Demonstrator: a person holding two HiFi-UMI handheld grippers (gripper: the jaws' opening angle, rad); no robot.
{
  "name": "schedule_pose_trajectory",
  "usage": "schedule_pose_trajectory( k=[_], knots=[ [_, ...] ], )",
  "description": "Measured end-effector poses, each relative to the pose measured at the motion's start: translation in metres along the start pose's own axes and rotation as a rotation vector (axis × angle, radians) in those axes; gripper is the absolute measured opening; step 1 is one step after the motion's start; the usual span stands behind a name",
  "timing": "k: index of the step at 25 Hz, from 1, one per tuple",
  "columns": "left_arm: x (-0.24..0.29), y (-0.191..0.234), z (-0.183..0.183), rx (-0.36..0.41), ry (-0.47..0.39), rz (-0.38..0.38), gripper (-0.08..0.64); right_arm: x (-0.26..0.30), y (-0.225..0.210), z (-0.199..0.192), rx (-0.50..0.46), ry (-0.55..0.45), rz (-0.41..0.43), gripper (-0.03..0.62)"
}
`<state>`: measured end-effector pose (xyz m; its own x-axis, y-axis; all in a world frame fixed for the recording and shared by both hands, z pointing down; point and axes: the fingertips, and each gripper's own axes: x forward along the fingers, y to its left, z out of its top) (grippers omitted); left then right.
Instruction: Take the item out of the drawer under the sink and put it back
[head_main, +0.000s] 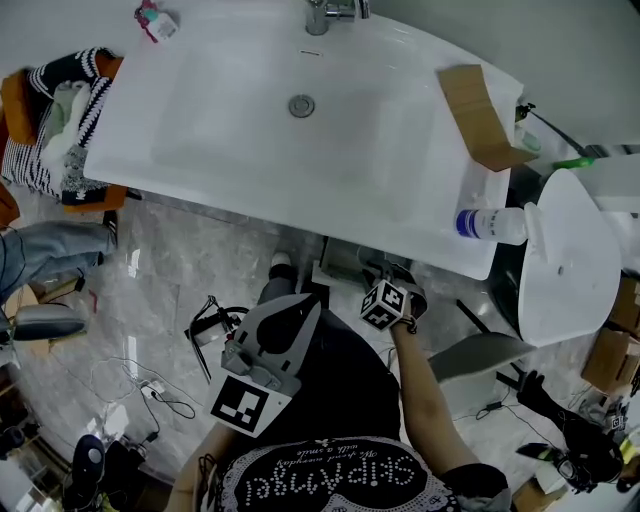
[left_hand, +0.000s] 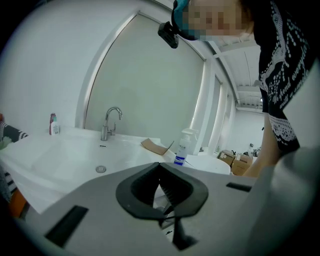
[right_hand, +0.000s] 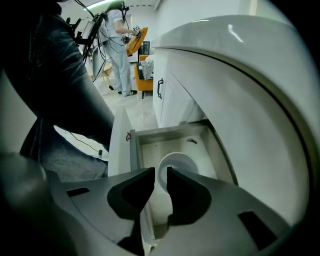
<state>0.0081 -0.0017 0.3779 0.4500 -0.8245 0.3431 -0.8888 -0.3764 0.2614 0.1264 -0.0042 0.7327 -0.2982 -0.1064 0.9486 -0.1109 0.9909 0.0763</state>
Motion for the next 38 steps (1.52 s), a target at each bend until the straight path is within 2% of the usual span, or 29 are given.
schedule_pose_trajectory(
  k=[4, 17, 22, 29, 33, 38],
  knots=[
    [0.002, 0.005, -0.001, -0.016, 0.005, 0.013, 0.0, 0.013, 0.002, -0.007, -0.056, 0.055, 0.01, 0.067],
    [-0.001, 0.019, -0.005, -0.06, 0.029, 0.058, 0.0, 0.046, -0.001, -0.016, -0.04, 0.134, 0.059, 0.067],
    [-0.002, 0.018, -0.007, -0.062, 0.035, 0.049, 0.0, 0.045, -0.007, -0.019, -0.019, 0.133, 0.034, 0.028],
    [-0.006, 0.01, -0.008, -0.054, 0.02, 0.013, 0.0, 0.028, -0.008, -0.01, -0.013, 0.098, -0.001, 0.023],
    [-0.008, 0.004, -0.008, -0.012, -0.009, -0.025, 0.0, 0.007, -0.015, -0.003, -0.003, 0.059, -0.063, 0.023],
    [-0.013, -0.003, -0.011, 0.06, -0.019, -0.084, 0.0, -0.026, -0.01, -0.001, 0.065, 0.025, -0.125, 0.023]
  ],
)
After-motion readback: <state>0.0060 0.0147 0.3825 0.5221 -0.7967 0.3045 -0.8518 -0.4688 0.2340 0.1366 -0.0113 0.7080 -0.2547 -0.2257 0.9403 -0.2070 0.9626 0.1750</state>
